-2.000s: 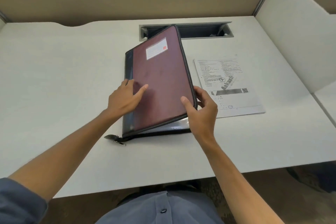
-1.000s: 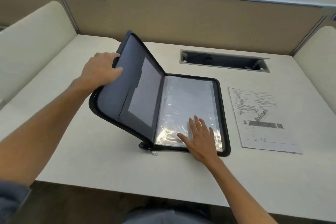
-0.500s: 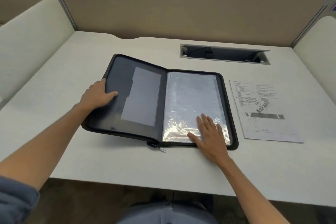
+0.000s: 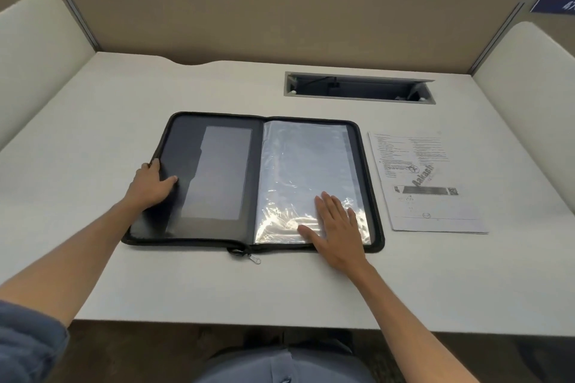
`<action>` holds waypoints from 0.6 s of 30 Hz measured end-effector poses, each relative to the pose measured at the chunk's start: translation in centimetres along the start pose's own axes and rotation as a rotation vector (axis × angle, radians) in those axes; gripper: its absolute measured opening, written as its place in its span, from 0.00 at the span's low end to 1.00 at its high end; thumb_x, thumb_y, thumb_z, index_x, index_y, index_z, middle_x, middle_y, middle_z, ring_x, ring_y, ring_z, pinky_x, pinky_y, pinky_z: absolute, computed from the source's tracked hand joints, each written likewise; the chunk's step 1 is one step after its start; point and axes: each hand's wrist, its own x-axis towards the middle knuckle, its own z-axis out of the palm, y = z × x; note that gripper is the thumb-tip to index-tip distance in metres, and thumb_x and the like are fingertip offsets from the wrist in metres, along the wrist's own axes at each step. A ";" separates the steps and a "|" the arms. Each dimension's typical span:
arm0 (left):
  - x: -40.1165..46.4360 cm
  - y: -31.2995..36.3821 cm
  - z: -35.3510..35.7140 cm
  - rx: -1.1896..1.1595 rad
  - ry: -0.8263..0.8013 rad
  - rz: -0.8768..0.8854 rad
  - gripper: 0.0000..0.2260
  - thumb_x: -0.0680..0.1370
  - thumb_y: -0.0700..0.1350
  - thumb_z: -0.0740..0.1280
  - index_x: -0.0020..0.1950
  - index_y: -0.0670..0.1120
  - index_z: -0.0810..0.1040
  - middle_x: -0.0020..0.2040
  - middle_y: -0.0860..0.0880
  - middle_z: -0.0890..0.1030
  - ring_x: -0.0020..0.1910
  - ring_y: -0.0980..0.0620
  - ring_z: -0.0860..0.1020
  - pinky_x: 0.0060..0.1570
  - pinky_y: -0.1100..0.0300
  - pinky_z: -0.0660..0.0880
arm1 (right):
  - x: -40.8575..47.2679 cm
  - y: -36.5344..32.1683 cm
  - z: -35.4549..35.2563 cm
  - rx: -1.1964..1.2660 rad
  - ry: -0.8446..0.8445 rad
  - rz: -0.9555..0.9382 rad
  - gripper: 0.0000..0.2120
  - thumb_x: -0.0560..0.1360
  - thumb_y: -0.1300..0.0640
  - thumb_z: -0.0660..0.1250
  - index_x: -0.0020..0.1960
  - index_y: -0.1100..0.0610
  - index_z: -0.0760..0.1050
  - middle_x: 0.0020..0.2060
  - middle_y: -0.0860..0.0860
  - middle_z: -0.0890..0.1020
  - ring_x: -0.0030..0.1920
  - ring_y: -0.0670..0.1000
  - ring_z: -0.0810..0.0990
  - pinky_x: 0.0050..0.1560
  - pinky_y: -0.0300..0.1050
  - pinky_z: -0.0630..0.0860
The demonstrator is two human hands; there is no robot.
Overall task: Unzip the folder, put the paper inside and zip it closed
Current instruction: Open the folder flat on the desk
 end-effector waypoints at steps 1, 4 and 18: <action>0.0 0.2 0.2 0.043 0.021 0.007 0.29 0.79 0.50 0.63 0.75 0.40 0.60 0.71 0.35 0.64 0.71 0.35 0.62 0.67 0.40 0.64 | 0.0 -0.1 -0.3 0.048 0.018 0.004 0.39 0.75 0.28 0.47 0.78 0.50 0.51 0.78 0.47 0.55 0.78 0.47 0.49 0.77 0.53 0.47; -0.8 1.6 1.1 0.158 0.129 0.072 0.24 0.78 0.49 0.64 0.71 0.40 0.67 0.72 0.34 0.62 0.72 0.36 0.59 0.68 0.39 0.62 | -0.1 0.0 -1.8 0.190 0.132 0.031 0.34 0.76 0.34 0.57 0.76 0.51 0.58 0.75 0.48 0.64 0.75 0.49 0.60 0.75 0.52 0.59; -10.9 19.7 10.9 -0.050 0.225 0.543 0.19 0.76 0.47 0.68 0.66 0.43 0.74 0.69 0.42 0.72 0.68 0.41 0.70 0.68 0.44 0.66 | -0.5 13.2 -10.8 0.186 0.356 0.316 0.21 0.75 0.49 0.68 0.67 0.53 0.73 0.59 0.50 0.81 0.58 0.52 0.79 0.56 0.51 0.75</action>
